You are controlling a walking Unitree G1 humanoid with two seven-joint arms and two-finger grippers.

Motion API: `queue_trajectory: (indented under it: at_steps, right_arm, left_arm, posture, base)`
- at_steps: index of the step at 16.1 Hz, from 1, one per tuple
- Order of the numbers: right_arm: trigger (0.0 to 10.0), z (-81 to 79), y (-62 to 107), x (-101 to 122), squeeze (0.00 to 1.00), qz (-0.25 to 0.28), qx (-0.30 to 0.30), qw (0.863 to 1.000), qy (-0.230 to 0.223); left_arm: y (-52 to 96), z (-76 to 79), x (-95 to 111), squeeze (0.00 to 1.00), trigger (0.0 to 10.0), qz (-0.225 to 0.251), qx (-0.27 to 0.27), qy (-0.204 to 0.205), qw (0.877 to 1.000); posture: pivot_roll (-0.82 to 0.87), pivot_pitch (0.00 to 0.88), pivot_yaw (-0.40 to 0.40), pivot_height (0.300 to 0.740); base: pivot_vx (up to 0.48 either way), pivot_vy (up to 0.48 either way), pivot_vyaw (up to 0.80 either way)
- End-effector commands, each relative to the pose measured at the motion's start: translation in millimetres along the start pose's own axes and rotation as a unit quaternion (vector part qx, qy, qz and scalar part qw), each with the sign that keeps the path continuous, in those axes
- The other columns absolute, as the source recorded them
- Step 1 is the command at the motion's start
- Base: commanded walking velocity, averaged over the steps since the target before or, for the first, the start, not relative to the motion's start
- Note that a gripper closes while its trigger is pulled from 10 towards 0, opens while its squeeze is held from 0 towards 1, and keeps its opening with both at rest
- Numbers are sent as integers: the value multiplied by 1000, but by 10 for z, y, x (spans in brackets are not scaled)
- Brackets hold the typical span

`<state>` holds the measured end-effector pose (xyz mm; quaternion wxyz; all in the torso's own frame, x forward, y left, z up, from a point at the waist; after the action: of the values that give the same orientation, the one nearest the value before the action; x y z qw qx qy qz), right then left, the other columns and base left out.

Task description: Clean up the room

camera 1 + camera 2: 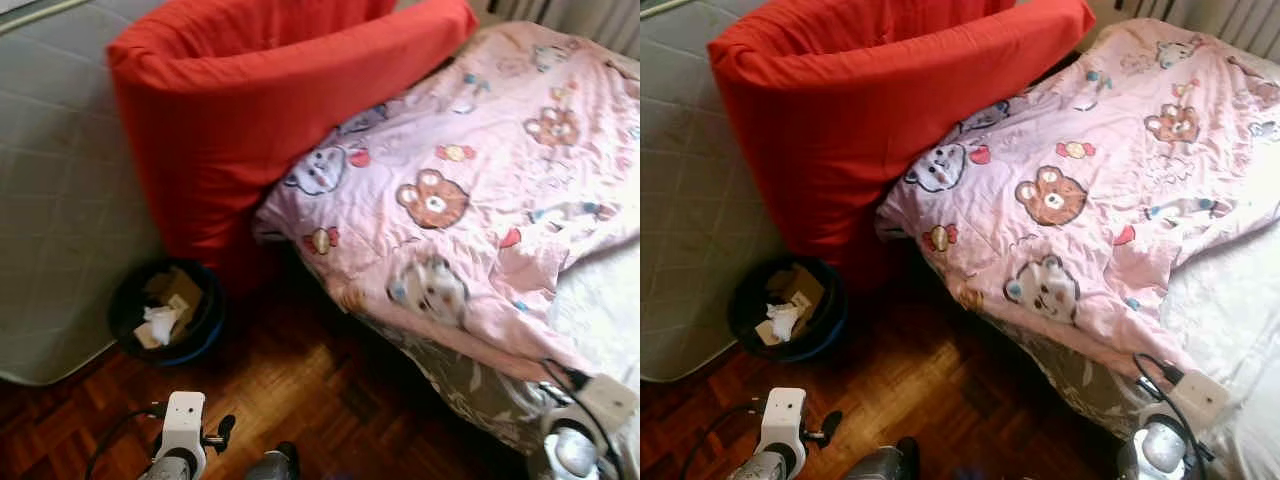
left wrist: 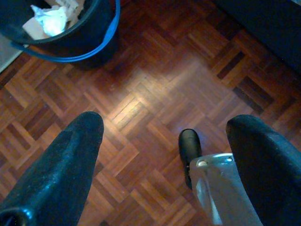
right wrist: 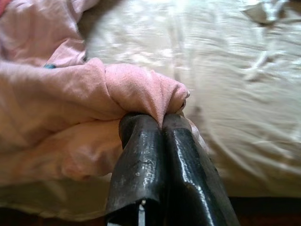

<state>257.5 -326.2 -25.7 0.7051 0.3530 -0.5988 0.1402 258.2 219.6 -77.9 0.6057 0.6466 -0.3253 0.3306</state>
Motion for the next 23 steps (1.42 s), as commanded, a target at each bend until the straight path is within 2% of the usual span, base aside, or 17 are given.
queue_trajectory:
  at_steps: [1,2,3,4,5,6,8,10,11,13,14,17,19,21,23]
  right_arm:
    - [10000,25,37,-97,0,-14,4,1000,3]
    - [10000,-155,90,-228,0,-50,56,997,-9]
    - [10000,-291,156,-287,0,-55,91,994,7]
    - [10000,-357,231,-425,0,-86,102,991,4]
    - [10000,-367,254,-473,0,-98,102,990,4]
    - [10000,-429,344,-626,0,-130,118,984,32]
    - [10000,-299,360,-694,0,-139,80,986,45]
    - [10000,55,278,-581,0,-99,-17,994,51]
    - [10000,140,266,-548,0,-88,-40,994,61]
    - [10000,149,306,-569,0,-77,-36,992,91]
    - [10000,144,347,-653,0,-96,-31,991,88]
    - [10000,120,596,-1100,0,-203,0,974,96]
    - [10000,288,773,-1370,0,-281,-30,952,116]
    - [10000,350,845,-1470,0,-310,-23,941,134]
    - [10000,393,944,-1588,0,-345,-5,924,164]
  left_arm:
    - [44,-26,-128,0,10000,-19,4,2,1000]
    - [44,-13,-134,0,10000,-21,2,3,1000]
    - [43,7,-139,0,10000,-22,-2,4,1000]
    - [42,19,-140,0,10000,-22,-4,6,1000]
    - [41,25,-140,0,10000,-22,-6,7,1000]
    - [39,37,-139,0,10000,-22,-8,8,1000]
    - [36,44,-133,0,10000,-21,-8,9,1000]
    - [37,49,-136,0,10000,-21,-9,10,1000]
    - [38,46,-136,0,10000,-21,-9,11,1000]
    - [42,38,-150,0,10000,-24,-8,10,1000]
    - [42,39,-153,0,10000,-25,-7,10,1000]
    - [37,62,-155,0,10000,-27,-10,8,1000]
    - [34,67,-150,0,10000,-27,-12,7,1000]
    - [32,71,-145,0,10000,-26,-12,7,1000]
    - [31,84,-150,0,10000,-28,-14,8,999]
  posture:
    - [165,208,13,740]
    - [165,208,13,740]
    - [165,207,13,740]
    - [160,206,12,740]
    - [160,206,12,740]
    - [161,205,10,740]
    - [164,204,7,740]
    - [162,203,6,740]
    - [157,203,5,740]
    - [154,201,0,740]
    - [155,201,0,740]
    - [148,198,0,740]
    - [148,197,-1,740]
    - [144,197,-1,740]
    - [141,198,-5,740]
  base:
    - [0,0,0]
    - [0,0,0]
    - [0,0,0]
    - [0,0,0]
    - [0,0,0]
    - [0,0,0]
    - [0,0,0]
    - [0,0,0]
    - [0,0,0]
    - [0,0,0]
    - [0,0,0]
    - [0,0,0]
    - [0,0,0]
    - [0,0,0]
    - [0,0,0]
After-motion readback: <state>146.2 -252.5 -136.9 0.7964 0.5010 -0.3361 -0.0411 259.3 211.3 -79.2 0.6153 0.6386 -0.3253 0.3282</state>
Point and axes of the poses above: a point about 5 cm out from each wrist's last joint towards the gripper, its own y axis pointing back from the gripper into the wrist, its own x axis along the axis of the wrist's last joint, z = x × y, the point moved 5 cm from there along -y, pointing out of the wrist towards the gripper, and after that the axes turned 2 degrees about y, right-handed, at the moved point
